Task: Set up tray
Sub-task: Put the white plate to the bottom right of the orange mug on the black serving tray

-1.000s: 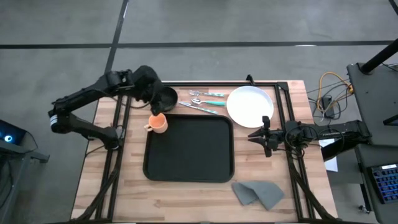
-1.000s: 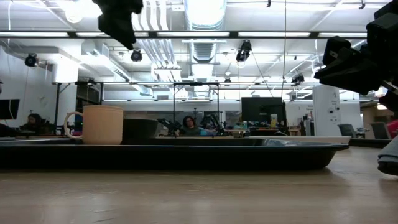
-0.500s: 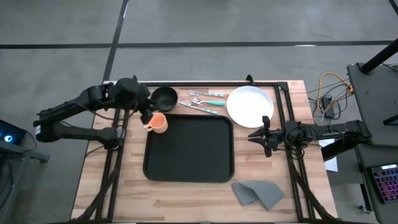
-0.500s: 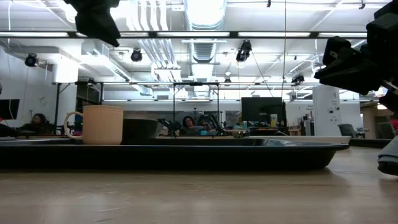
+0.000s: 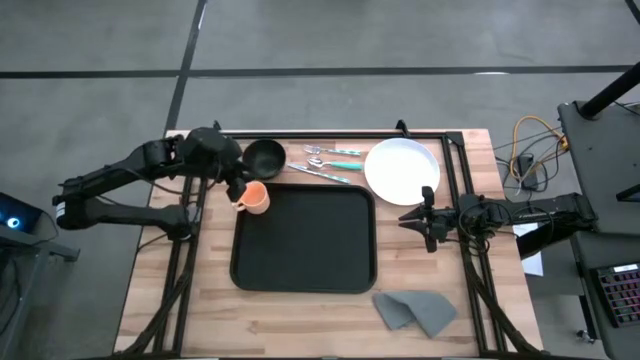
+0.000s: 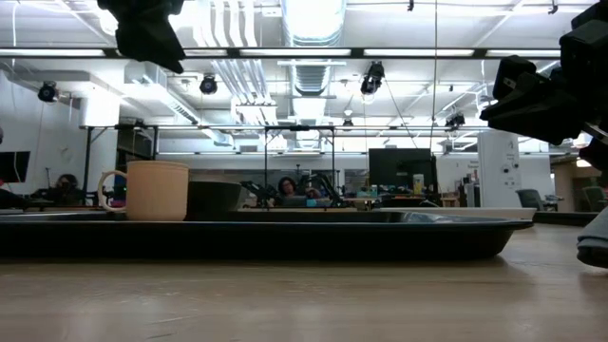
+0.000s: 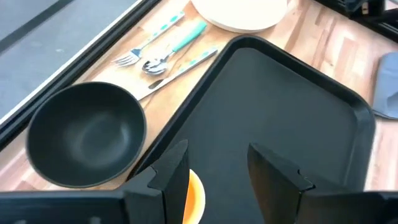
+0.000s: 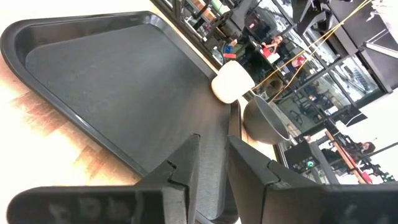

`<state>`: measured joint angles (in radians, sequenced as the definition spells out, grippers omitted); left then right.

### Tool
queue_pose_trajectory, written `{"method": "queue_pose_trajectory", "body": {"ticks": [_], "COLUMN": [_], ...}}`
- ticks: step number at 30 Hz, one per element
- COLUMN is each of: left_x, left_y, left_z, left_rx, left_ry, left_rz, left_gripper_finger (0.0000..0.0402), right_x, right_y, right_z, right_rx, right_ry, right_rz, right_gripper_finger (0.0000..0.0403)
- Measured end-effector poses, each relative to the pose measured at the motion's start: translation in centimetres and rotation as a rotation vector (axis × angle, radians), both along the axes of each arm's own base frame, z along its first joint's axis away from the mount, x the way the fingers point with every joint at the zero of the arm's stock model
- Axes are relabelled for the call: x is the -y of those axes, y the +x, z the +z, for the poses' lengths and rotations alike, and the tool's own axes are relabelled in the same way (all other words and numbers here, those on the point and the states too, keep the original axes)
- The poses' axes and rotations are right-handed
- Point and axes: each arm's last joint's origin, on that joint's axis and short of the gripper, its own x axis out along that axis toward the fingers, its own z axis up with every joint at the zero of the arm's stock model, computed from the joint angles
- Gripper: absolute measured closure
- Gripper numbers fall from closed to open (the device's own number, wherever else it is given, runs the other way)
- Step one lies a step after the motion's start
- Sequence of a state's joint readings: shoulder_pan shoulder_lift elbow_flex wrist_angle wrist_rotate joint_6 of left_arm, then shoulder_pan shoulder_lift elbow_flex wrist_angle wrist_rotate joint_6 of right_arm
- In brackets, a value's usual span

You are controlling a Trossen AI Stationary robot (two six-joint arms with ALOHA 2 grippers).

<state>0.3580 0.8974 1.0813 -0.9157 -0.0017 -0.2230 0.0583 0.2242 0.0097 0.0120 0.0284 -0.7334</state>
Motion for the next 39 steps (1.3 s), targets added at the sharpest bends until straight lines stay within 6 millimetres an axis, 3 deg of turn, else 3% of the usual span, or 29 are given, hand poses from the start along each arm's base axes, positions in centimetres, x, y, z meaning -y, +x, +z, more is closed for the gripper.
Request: {"method": "queue_pose_trajectory", "body": {"ticks": [12, 27, 39], "left_x": [2.0, 3.5, 4.3], "left_y": [-2.3, -5.1, -6.3], "left_z": [0.1, -5.7, -8.4], "left_rx": [0.152, 0.367, 0.586], "left_ry": [0.053, 0.126, 0.155], "left_rz": [-0.087, -0.194, -0.229], "left_gripper_finger": [0.0260, 0.0260, 0.0260], "right_x": [0.0, 0.0, 0.0], "right_y": [0.0, 0.0, 0.0], "right_z": [0.0, 0.0, 0.0], "right_rx": [0.000, 0.000, 0.000], "right_ry": [0.000, 0.000, 0.000], "right_rz": [0.000, 0.000, 0.000], "right_gripper_finger": [0.0335, 0.0335, 0.0335]}}
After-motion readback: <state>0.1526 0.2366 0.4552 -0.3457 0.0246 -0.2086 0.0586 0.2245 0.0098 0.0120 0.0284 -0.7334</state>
